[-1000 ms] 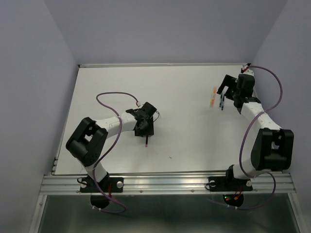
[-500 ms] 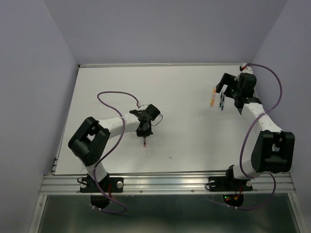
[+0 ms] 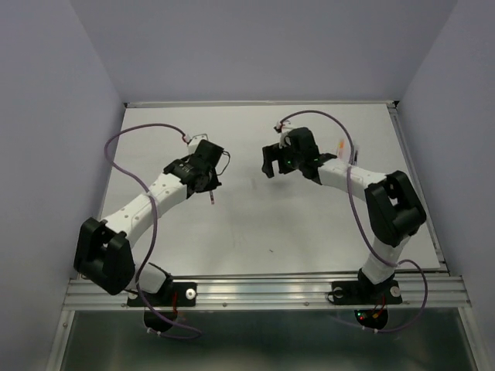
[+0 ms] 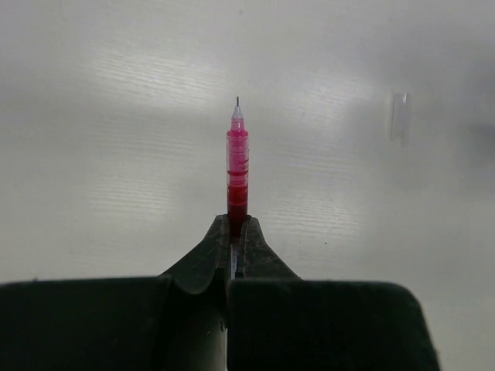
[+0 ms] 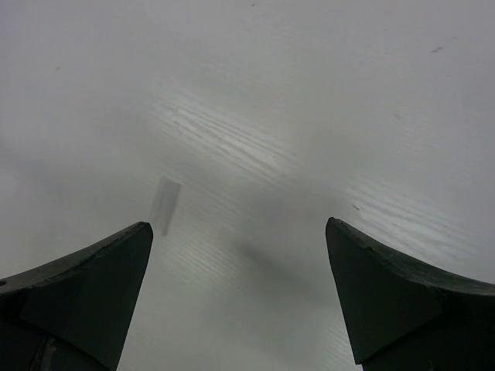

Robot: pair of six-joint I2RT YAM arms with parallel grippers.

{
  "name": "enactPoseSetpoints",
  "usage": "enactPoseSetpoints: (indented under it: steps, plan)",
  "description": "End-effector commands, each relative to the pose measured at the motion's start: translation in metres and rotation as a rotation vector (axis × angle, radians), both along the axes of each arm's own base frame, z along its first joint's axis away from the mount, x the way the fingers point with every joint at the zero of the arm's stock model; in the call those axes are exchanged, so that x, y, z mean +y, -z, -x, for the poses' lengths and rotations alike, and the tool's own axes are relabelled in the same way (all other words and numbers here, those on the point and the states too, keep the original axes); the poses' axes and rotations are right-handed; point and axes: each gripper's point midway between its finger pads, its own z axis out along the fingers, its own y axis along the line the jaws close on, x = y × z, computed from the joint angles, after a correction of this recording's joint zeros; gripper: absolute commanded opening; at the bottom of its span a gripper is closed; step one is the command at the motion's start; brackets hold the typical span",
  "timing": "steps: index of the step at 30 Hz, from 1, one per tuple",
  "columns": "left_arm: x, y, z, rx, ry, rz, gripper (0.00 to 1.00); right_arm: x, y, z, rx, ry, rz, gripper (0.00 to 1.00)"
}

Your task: Insert the pens into the pen caps

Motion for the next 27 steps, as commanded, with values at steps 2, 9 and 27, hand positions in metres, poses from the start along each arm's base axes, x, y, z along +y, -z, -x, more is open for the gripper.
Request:
enactPoseSetpoints:
  steps: [2,9,27]
  plan:
    - [0.037,-0.043,-0.011,-0.112,-0.071,0.005,0.00,0.048,0.021,0.007,-0.015,0.008,0.149,1.00]
    - [0.041,-0.045,-0.016,-0.130,-0.047,0.085,0.00,0.084,0.041,0.020,-0.035,-0.022,0.244,0.99]
    - [0.042,-0.033,-0.018,-0.095,-0.042,0.104,0.00,0.099,0.082,0.031,0.009,-0.020,0.314,0.43]
